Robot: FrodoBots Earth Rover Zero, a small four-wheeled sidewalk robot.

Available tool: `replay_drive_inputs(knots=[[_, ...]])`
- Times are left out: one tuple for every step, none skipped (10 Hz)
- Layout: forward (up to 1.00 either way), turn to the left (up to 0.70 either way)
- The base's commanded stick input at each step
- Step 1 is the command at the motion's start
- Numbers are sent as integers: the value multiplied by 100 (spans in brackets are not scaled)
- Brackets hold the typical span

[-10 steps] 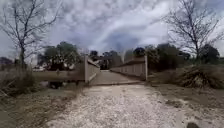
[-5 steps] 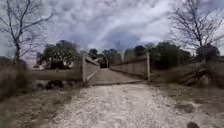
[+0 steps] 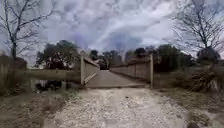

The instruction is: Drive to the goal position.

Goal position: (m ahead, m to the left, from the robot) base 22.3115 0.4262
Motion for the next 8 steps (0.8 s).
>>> replay_drive_inputs(knots=[[50,0],[50,0],[50,0],[50,0],[50,0],[50,0],[50,0],[50,-22]])
